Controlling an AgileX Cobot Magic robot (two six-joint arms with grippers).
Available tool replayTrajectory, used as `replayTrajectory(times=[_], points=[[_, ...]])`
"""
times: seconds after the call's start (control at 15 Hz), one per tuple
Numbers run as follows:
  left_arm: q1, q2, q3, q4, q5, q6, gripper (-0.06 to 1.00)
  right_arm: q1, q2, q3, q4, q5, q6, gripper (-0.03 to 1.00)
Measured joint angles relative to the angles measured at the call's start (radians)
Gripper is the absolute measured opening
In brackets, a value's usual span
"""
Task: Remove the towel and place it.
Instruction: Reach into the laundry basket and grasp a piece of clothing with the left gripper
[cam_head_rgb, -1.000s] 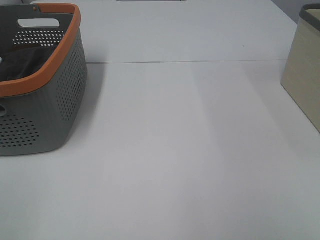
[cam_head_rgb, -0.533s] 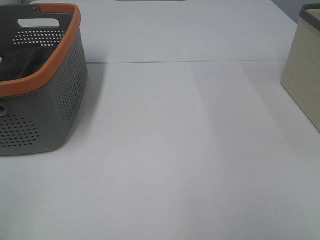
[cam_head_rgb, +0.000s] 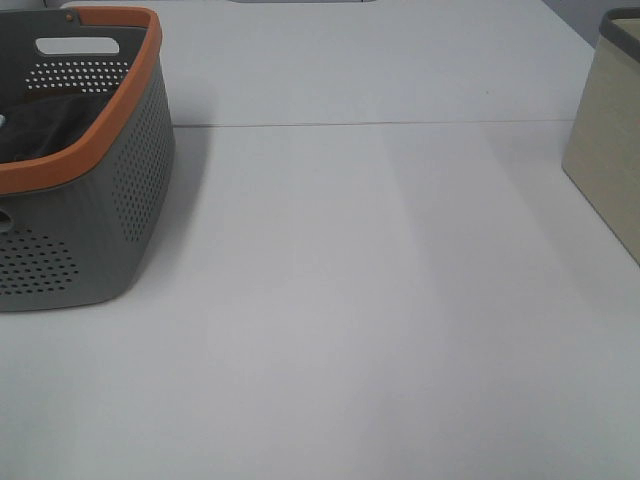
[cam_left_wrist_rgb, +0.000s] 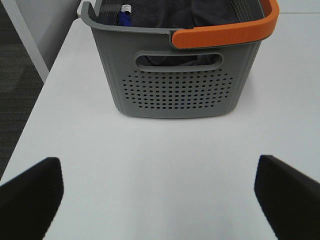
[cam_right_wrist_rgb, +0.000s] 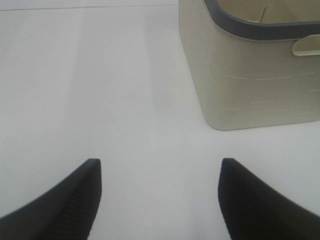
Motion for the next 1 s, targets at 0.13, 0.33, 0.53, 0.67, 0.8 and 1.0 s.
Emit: replayTrajectory(times=[0.13, 0.33, 0.53, 0.67, 0.8, 1.0], points=[[0.0, 0.0, 0.0, -0.005, 0.0, 0.006, 0.98, 0.0, 0.0, 0.0, 0.0, 0.0, 0.0, 0.59], [0.0, 0.0, 0.0, -0.006, 0.0, 0.006, 0.98, 0.0, 0.0, 0.0, 0.0, 0.0, 0.0, 0.59], [0.0, 0.0, 0.0, -0.008, 0.0, 0.006, 0.98, 0.0, 0.0, 0.0, 0.0, 0.0, 0.0, 0.59], [0.0, 0.0, 0.0, -0.01, 0.0, 0.006, 0.98, 0.0, 0.0, 0.0, 0.0, 0.0, 0.0, 0.59], [0.0, 0.0, 0.0, -0.01, 0.0, 0.006, 0.98, 0.0, 0.0, 0.0, 0.0, 0.0, 0.0, 0.59], [0.0, 0.0, 0.0, -0.01, 0.0, 0.006, 0.98, 0.0, 0.0, 0.0, 0.0, 0.0, 0.0, 0.59]])
